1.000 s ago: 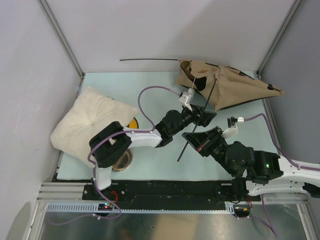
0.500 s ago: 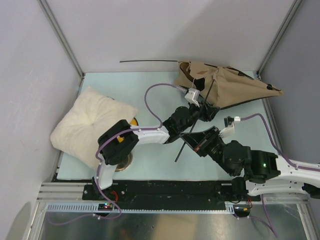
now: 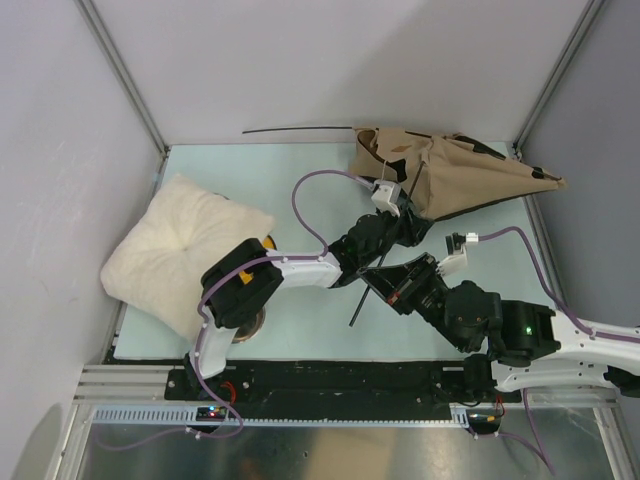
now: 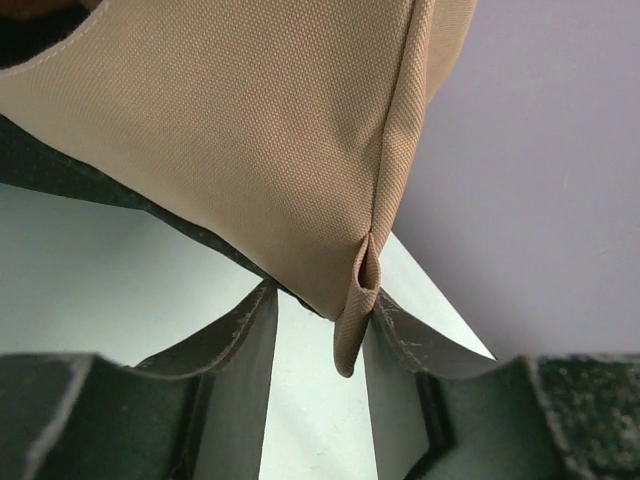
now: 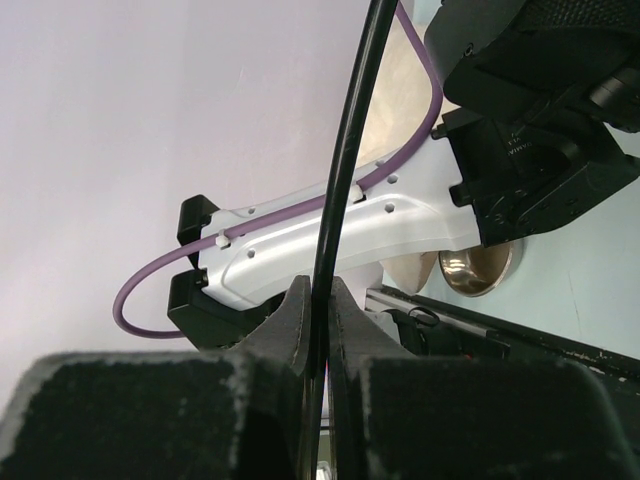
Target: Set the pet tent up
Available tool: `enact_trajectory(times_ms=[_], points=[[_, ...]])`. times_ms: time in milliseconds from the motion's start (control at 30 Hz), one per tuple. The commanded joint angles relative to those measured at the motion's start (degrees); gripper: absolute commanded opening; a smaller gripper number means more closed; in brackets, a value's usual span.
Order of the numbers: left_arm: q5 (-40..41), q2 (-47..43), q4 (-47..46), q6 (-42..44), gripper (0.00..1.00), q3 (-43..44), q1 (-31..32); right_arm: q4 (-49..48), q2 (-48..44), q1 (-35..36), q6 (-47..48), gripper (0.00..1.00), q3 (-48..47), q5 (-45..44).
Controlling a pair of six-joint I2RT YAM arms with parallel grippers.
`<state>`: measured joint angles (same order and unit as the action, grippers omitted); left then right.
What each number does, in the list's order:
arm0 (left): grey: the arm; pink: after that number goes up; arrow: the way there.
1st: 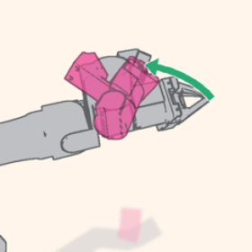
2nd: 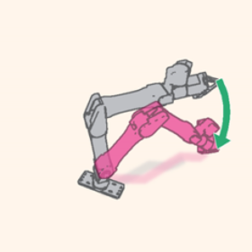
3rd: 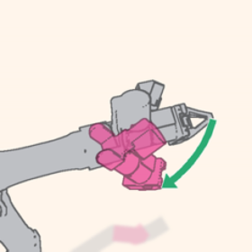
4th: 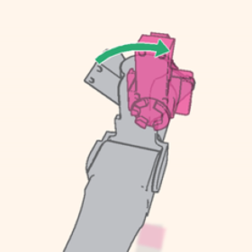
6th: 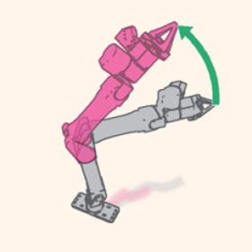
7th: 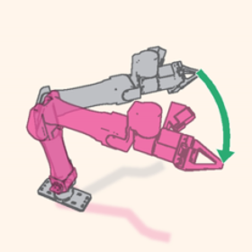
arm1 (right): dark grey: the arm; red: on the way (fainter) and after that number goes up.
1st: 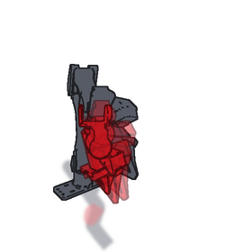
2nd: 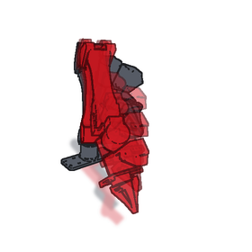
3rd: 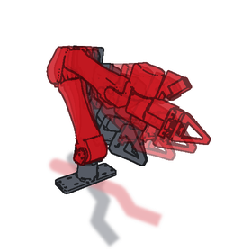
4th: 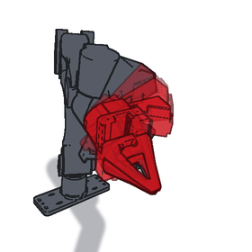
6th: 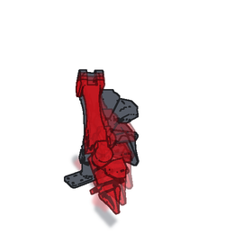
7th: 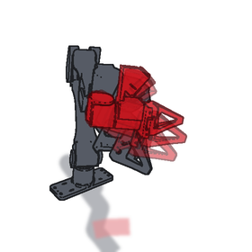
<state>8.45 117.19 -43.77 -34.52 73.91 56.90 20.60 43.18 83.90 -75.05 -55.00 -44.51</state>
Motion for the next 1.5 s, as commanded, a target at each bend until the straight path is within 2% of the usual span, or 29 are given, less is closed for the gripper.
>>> enact_trajectory(times_ms=[0,233,367,433,700,933,1133,1467], points=[[1.8,0.5,-0.9,-0.3,0.39,1.3,0.5,-0.3,-0.9,-0.5,1.2,0.0,-2.6,-3.7],[1.2,0.8,-0.9,0.3,0.24,2.1,0.5,0.5,-1.7,-0.6,1.6,0.0,-2.6,-4.0],[0.6,1.0,-0.8,0.8,0.05,2.2,0.5,0.8,-2.0,-0.6,1.8,0.0,-2.6,-4.1],[0.5,1.0,-0.8,0.8,0.01,2.1,0.5,1.0,-2.1,-0.7,1.9,0.0,-2.6,-4.1],[-0.6,-0.9,-0.8,1.7,0.0,-0.4,0.3,2.5,-2.4,-0.5,4.8,0.0,-2.6,-5.0],[-4.9,-6.4,-0.6,1.3,0.0,-6.2,-0.5,8.8,-2.2,1.8,7.7,0.0,-2.6,-10.9],[-7.3,-11.6,3.8,1.1,0.0,-10.7,-1.6,15.4,-3.0,2.9,7.6,0.0,-1.0,-14.7],[-14.5,-16.8,12.1,5.9,0.0,-11.0,-2.8,19.6,-6.2,1.1,7.1,0.0,7.3,-12.5]])
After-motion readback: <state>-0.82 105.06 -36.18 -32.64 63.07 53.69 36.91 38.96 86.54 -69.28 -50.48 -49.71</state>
